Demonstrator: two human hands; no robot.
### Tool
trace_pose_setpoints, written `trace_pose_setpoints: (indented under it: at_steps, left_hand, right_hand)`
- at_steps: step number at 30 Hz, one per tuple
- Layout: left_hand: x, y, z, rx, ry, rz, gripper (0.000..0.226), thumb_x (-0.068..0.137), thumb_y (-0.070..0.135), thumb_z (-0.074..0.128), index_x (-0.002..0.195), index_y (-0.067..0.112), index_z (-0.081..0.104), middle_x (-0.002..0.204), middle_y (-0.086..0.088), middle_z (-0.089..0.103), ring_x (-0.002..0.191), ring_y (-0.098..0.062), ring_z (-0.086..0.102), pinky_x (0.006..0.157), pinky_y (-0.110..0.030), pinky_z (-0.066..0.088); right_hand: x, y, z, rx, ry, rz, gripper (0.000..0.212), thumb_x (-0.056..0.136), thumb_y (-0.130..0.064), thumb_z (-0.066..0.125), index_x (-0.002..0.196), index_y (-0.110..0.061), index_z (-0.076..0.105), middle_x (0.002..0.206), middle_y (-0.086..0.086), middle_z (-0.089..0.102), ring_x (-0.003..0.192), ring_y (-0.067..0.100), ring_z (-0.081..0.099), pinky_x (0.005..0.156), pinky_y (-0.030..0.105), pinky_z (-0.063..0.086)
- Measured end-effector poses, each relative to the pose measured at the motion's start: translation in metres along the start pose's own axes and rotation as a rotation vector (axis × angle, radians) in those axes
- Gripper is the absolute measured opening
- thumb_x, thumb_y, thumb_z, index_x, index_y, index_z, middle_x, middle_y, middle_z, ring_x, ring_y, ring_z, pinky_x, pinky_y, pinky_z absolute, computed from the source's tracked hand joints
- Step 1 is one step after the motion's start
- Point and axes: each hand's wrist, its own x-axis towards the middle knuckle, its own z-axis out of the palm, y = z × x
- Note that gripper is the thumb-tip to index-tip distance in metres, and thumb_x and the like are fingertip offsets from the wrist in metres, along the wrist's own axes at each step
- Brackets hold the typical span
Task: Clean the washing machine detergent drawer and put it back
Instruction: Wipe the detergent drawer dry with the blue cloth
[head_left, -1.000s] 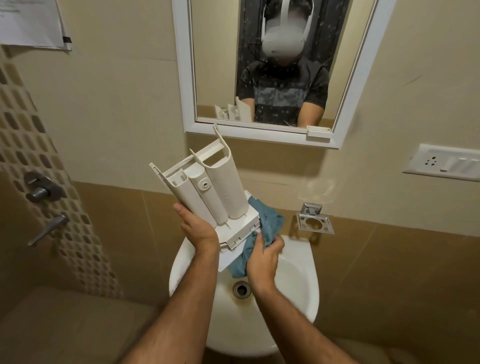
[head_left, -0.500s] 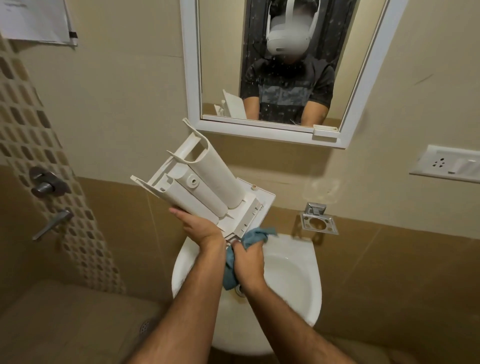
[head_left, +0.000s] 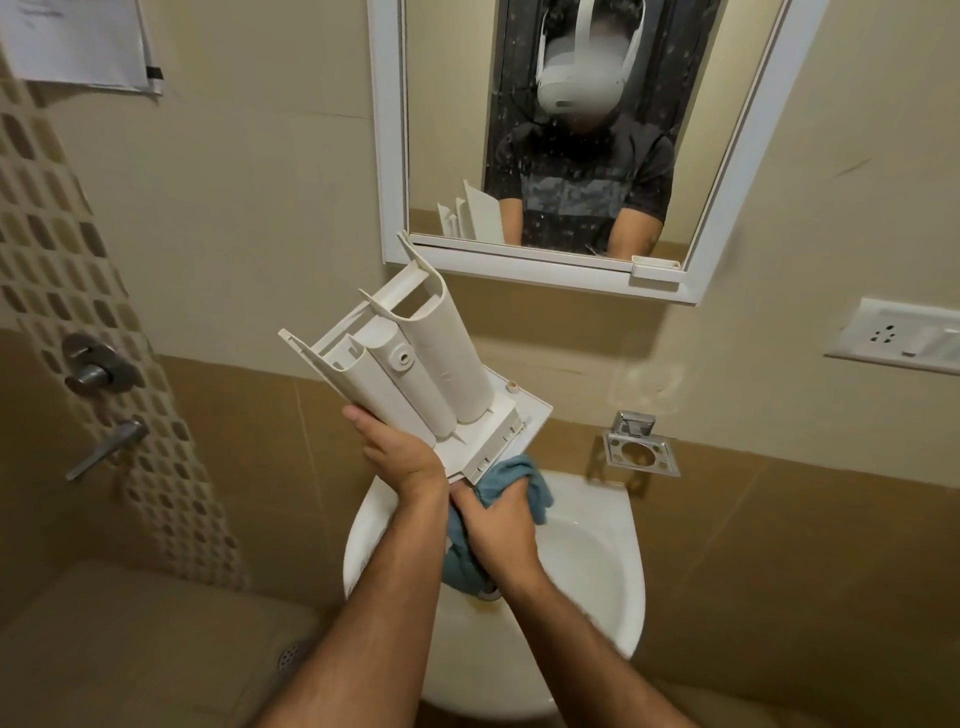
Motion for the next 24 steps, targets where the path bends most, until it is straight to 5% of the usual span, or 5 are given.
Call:
trace_pose_setpoints:
  at_steps: [5,10,18,21,24]
  left_hand:
    - [0.001,0.004,0.005,0.022,0.005,0.01,0.048,0.097,0.061,0.032,0.074,0.034,0.063,0.058,0.024,0.066,0.057,0.009,0.062,0.047,-0.004,0.043]
    - [-0.002,-0.002,0.003,-0.036,-0.013,0.008,0.049,0.092,0.064,0.028,0.078,0.035,0.066,0.067,0.017,0.068,0.07,-0.002,0.065,0.051,-0.005,0.044]
    - [-0.007,0.013,0.02,-0.33,-0.021,0.144,0.069,0.108,0.029,0.03,0.057,0.05,0.071,0.061,0.039,0.062,0.062,0.02,0.061,0.055,0.001,0.043]
    - [-0.004,0.01,0.021,-0.405,-0.003,0.135,0.044,0.108,0.027,0.031,0.08,0.038,0.063,0.061,0.038,0.062,0.062,0.02,0.061,0.054,0.001,0.043]
    - [-0.003,0.009,0.016,-0.431,-0.105,0.07,0.033,0.108,0.028,0.028,0.098,0.029,0.06,0.069,0.032,0.068,0.066,0.017,0.064,0.056,-0.001,0.046]
  right_hand:
    - [0.003,-0.002,-0.008,0.185,-0.105,0.061,0.028,0.088,-0.005,0.054,0.115,-0.005,0.054,0.109,0.008,0.062,0.096,0.019,0.061,0.086,0.032,0.054]
    - [0.007,0.001,-0.005,0.126,-0.008,0.05,0.029,0.087,-0.017,0.069,0.114,-0.012,0.061,0.11,0.004,0.068,0.1,0.02,0.065,0.092,0.041,0.055]
    - [0.005,-0.001,0.007,0.142,-0.161,0.144,0.012,0.095,-0.024,0.055,0.092,-0.014,0.061,0.093,0.011,0.069,0.089,0.027,0.068,0.08,0.041,0.057]
    - [0.003,0.006,0.002,0.054,-0.284,0.166,0.018,0.093,-0.026,0.059,0.078,-0.021,0.051,0.079,-0.002,0.059,0.067,0.009,0.057,0.059,0.02,0.048]
    - [0.003,0.009,-0.009,0.054,-0.423,0.181,0.011,0.089,-0.025,0.067,0.088,-0.017,0.059,0.087,0.003,0.066,0.076,0.014,0.064,0.068,0.026,0.055]
